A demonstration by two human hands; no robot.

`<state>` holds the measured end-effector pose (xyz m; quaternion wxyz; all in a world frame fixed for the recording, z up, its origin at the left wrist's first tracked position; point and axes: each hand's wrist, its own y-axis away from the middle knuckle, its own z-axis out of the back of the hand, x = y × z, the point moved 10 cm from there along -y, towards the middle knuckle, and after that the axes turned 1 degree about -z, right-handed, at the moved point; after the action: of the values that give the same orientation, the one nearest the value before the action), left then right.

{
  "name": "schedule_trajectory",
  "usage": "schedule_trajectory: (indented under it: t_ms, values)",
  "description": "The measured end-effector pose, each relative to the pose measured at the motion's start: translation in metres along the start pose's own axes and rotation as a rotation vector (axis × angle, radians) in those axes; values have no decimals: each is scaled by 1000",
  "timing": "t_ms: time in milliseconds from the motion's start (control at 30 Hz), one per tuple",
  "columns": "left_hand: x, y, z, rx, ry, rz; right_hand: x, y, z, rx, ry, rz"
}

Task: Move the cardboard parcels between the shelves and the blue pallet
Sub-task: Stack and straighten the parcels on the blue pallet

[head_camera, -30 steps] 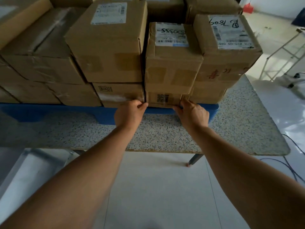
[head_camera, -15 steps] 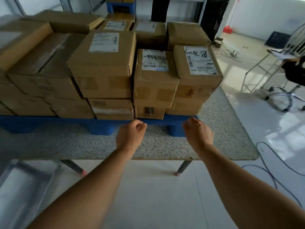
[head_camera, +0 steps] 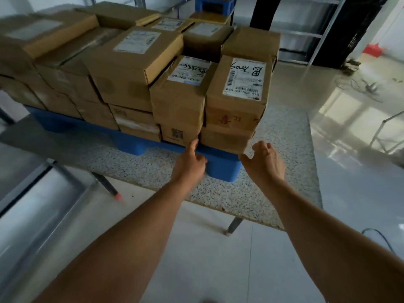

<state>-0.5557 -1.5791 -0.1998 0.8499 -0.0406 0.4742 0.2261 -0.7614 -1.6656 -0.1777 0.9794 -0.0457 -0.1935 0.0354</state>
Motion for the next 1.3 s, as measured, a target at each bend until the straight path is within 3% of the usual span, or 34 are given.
schedule_trajectory:
  t_ms: [400, 800, 1300]
  values:
    - [-2, -9, -24, 17, 256, 125, -1, -13, -21, 193, -347, 89]
    - [-15, -20, -36, 32, 281, 97, 6, -15, -18, 260, -335, 154]
    - [-12, -13, -33, -44, 696, 94, 10, -11, -16, 309, -412, 189]
